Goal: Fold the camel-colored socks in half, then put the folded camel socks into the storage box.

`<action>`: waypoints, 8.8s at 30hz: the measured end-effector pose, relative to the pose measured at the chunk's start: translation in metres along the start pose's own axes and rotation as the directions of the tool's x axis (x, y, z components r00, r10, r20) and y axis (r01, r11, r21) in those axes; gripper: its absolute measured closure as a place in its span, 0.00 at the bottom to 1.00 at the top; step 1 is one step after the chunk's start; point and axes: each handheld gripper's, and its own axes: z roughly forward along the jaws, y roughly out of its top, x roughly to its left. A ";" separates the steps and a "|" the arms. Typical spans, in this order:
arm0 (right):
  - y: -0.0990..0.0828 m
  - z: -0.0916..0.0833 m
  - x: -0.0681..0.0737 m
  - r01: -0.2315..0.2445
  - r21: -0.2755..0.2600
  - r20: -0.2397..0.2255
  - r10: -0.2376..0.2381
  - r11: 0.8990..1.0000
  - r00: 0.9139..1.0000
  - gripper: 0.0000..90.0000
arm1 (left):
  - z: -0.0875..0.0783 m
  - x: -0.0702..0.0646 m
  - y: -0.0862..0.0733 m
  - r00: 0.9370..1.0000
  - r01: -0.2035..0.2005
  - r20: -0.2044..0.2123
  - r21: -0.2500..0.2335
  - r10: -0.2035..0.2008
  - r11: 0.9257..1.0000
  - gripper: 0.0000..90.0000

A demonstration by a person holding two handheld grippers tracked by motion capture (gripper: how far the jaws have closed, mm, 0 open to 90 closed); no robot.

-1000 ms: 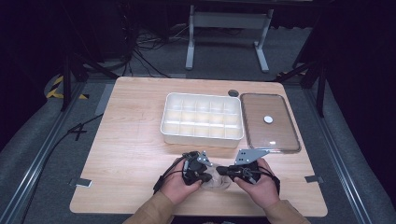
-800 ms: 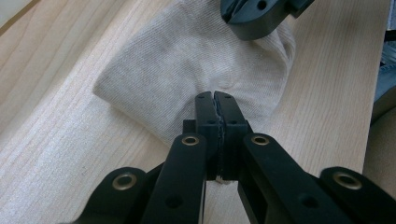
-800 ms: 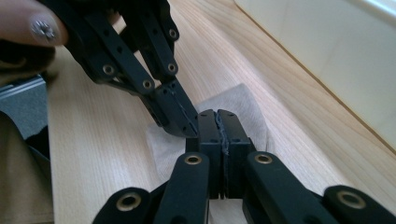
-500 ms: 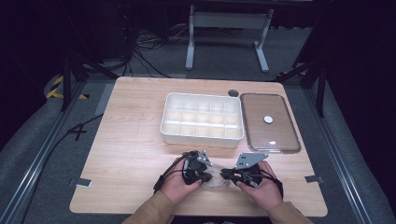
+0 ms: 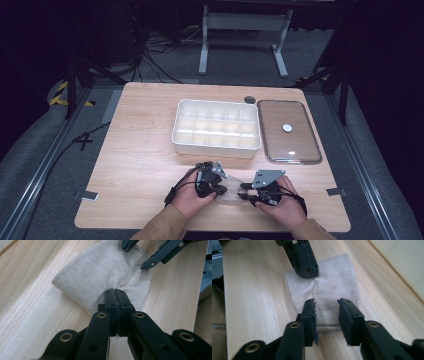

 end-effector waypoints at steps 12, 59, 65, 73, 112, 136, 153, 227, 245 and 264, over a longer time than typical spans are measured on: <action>-0.008 0.004 -0.002 0.018 0.004 -0.013 -0.018 1.000 1.000 0.69 | 0.002 0.001 -0.002 1.000 0.020 0.019 -0.003 -0.020 1.000 0.99; -0.010 0.002 -0.009 -0.069 -0.056 -0.017 0.068 0.996 0.998 0.82 | -0.018 0.013 -0.010 0.996 0.079 -0.034 -0.045 -0.081 0.996 0.85; -0.011 0.004 -0.008 -0.067 -0.054 -0.020 0.066 0.996 0.998 0.83 | -0.016 0.017 -0.013 0.994 0.096 -0.050 -0.018 -0.097 0.995 0.87; -0.010 0.004 -0.007 -0.066 -0.054 -0.011 0.065 0.996 0.998 0.83 | -0.013 0.017 -0.014 0.996 0.078 -0.050 0.018 -0.077 0.997 0.89; -0.009 0.004 -0.005 -0.057 -0.056 0.009 0.058 0.997 0.998 0.92 | -0.004 0.014 -0.009 0.998 0.047 -0.047 0.049 -0.045 0.998 0.93; -0.004 0.013 -0.003 -0.033 -0.054 0.018 0.034 0.998 0.999 0.99 | -0.002 0.007 0.000 0.999 -0.005 -0.052 0.025 0.006 1.000 0.79; -0.001 0.018 0.005 -0.058 -0.074 -0.007 0.057 0.996 0.998 0.99 | -0.014 -0.005 0.007 0.996 -0.072 -0.063 -0.093 0.067 0.993 0.74; -0.025 -0.012 -0.002 -0.100 -0.045 -0.002 0.100 0.994 0.995 0.99 | 0.014 -0.016 0.024 0.990 -0.138 -0.015 -0.094 0.137 0.986 0.70; -0.010 -0.009 -0.006 -0.164 -0.181 -0.019 0.163 0.970 0.986 0.99 | 0.012 -0.018 0.020 0.993 -0.121 -0.018 -0.110 0.119 0.987 0.69; -0.015 -0.007 -0.011 -0.177 -0.172 -0.022 0.175 0.969 0.984 0.99 | 0.011 -0.038 0.011 0.979 -0.162 0.111 -0.065 0.169 0.985 0.97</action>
